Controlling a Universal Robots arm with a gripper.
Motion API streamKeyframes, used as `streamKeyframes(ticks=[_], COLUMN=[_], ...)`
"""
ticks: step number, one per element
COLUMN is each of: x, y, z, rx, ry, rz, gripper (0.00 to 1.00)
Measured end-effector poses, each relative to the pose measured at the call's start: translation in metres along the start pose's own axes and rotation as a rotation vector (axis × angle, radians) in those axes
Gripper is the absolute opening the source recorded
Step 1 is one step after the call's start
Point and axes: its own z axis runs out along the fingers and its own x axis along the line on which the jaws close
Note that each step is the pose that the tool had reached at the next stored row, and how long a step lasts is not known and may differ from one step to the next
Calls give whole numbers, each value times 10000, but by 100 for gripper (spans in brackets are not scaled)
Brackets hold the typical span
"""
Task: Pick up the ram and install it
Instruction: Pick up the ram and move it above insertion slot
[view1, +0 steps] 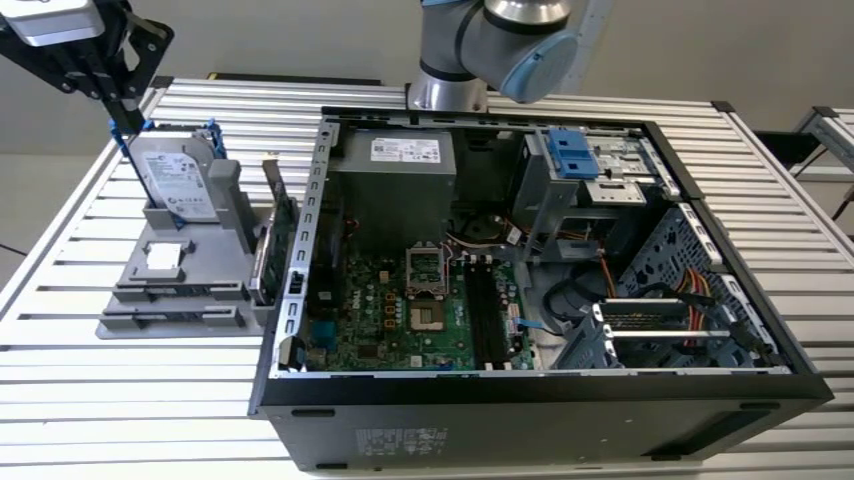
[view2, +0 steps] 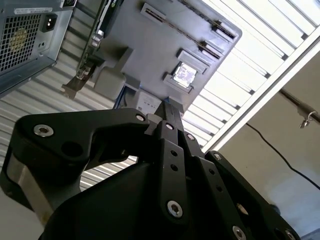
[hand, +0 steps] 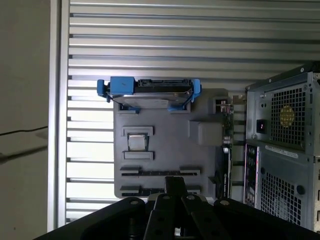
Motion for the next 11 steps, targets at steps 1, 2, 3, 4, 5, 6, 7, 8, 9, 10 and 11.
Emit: streamKeyframes(ticks=[1, 2, 3, 4, 5, 6, 7, 8, 9, 10, 11], x=[0, 0, 0, 0, 1, 0, 0, 1, 1, 1, 1], y=[0, 0, -4, -11, -20, -32, -43, -58, -74, -89, -105], z=[0, 0, 0, 0, 0, -1, -1, -2, -2, -3, -3], rx=[-1, 0, -1, -1, -1, -1, -1, -1, -2, -4, -6], ry=[0, 3, 2, 3, 3, 3, 3, 4, 4, 3, 3], rz=[0, 0, -1, 0, 0, 0, 0, 0, 0, 0, 0], gripper=[0, 0, 0, 0, 0, 0, 0, 0, 0, 0, 0])
